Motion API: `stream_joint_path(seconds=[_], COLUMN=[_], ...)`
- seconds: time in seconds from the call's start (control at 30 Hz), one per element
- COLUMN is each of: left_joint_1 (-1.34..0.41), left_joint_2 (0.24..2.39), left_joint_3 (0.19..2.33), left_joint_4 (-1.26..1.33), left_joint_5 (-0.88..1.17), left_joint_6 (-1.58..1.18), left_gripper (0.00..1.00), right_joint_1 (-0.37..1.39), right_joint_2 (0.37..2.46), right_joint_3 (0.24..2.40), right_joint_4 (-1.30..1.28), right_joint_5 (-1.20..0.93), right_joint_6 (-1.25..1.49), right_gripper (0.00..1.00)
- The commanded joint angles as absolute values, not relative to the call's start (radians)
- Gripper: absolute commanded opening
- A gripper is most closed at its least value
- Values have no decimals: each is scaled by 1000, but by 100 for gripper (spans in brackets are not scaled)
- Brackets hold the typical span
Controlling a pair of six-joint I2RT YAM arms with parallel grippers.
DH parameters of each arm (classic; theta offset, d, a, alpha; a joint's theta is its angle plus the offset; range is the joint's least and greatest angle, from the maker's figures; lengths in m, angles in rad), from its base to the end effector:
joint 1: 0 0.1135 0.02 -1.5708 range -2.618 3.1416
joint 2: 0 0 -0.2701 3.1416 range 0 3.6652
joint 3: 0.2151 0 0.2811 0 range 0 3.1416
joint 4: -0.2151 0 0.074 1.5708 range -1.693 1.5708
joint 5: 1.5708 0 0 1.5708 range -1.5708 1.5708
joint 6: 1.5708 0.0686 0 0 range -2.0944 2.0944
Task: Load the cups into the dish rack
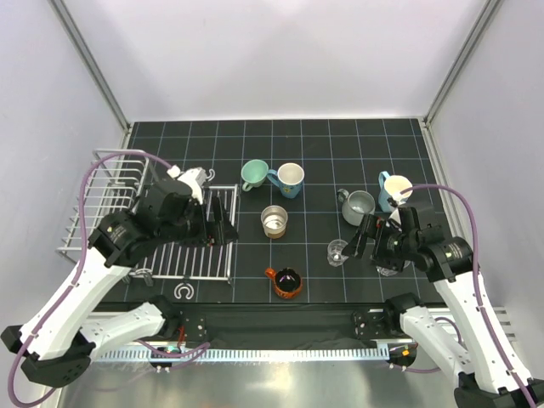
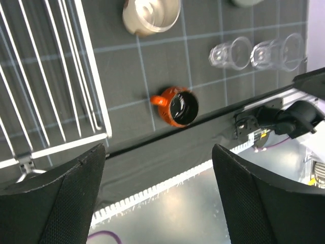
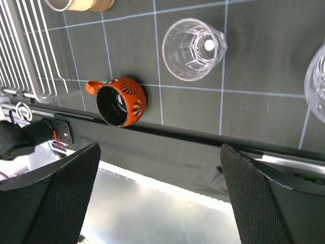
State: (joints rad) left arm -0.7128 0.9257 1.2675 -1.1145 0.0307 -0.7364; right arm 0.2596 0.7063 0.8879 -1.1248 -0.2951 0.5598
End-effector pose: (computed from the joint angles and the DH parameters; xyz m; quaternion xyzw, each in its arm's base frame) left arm 0.1486 -0.1313 0.3784 -0.0049 0.9213 -0.2681 0.2815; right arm 0.1454 0.0593 0.2844 0.0958 0.9370 0.2499 0.2244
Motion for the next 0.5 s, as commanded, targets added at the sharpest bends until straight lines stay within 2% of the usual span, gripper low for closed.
stream_joint_path(seconds=[0.0, 0.17, 0.3, 0.43, 0.47], left_joint_1=[-709, -709, -712, -761, -784], left_joint_2=[945, 1012, 1064, 1152, 1188], left_joint_3=[1383, 1433, 1460, 1558, 1575], left_joint_4=[-1123, -1085, -1068, -1109, -1117], left_joint_5=[6, 72, 91, 22, -56], left_joint_6=[-673, -693, -674, -629, -621], left_gripper=[84, 86, 84, 82, 82], right_joint_1=[258, 258, 258, 256, 258], right_joint_2=[686, 752, 718, 680, 680], right_joint_3=[893, 966, 950, 910, 907], right_joint_4=[-1082, -1077, -1033, -1020, -1017], right_joint_5=[-298, -250, -195, -167, -173], right_joint_6=[476, 446, 497, 580, 590], right_gripper=[100, 100, 100, 100, 100])
